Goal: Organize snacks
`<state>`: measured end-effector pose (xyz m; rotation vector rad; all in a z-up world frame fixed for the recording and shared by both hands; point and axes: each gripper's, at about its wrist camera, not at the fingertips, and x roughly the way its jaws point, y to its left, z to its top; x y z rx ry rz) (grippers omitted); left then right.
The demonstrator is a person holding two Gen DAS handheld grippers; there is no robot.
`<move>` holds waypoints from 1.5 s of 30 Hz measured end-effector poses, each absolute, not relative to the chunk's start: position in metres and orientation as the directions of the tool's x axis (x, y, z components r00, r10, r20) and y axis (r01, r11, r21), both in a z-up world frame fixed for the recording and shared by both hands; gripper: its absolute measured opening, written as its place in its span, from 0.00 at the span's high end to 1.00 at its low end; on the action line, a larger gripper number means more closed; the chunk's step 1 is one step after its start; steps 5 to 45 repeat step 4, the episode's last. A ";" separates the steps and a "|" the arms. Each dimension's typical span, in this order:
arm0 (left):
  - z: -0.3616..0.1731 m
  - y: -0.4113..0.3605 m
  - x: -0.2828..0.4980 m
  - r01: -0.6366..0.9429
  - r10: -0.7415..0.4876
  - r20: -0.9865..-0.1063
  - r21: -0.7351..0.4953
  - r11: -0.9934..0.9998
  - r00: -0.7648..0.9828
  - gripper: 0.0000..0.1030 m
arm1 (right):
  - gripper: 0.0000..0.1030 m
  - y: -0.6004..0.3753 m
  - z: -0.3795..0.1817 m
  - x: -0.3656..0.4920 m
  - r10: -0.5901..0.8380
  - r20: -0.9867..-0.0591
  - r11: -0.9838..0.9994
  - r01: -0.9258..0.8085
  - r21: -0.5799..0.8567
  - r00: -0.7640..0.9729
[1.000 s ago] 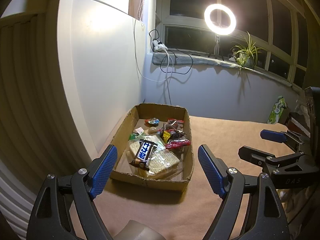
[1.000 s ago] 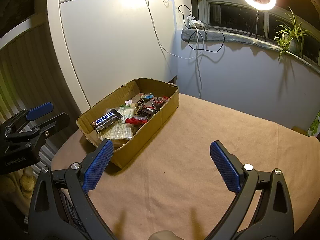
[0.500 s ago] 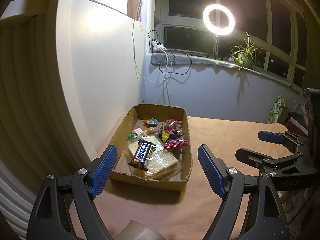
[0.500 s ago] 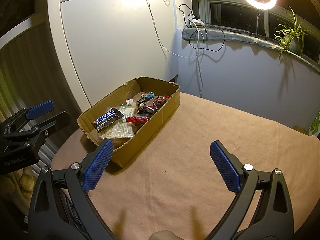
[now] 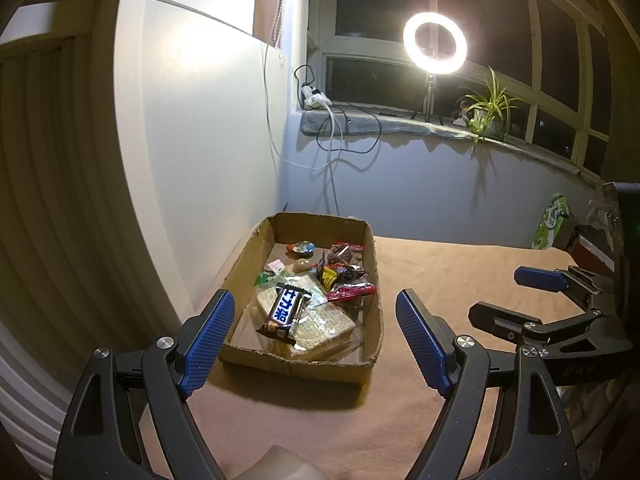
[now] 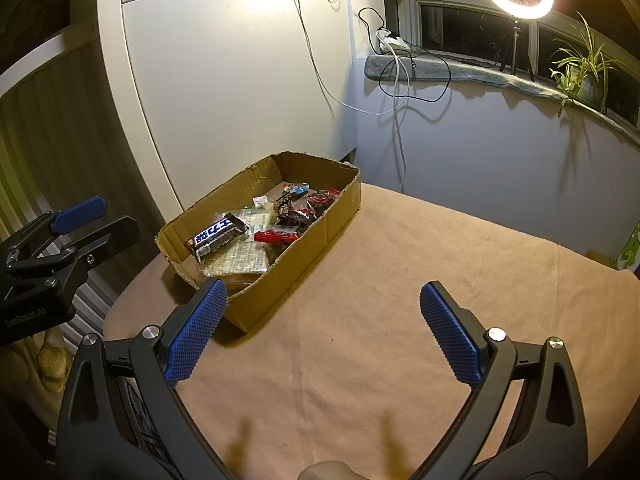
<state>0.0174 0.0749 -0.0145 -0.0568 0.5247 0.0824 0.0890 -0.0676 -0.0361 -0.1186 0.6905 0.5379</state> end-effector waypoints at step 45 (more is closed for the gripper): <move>-0.014 0.074 0.017 -0.088 0.058 -0.502 -0.038 0.995 0.863 0.19 | 0.04 -0.068 -0.037 0.088 0.427 -0.638 0.859 -0.507 0.066 0.641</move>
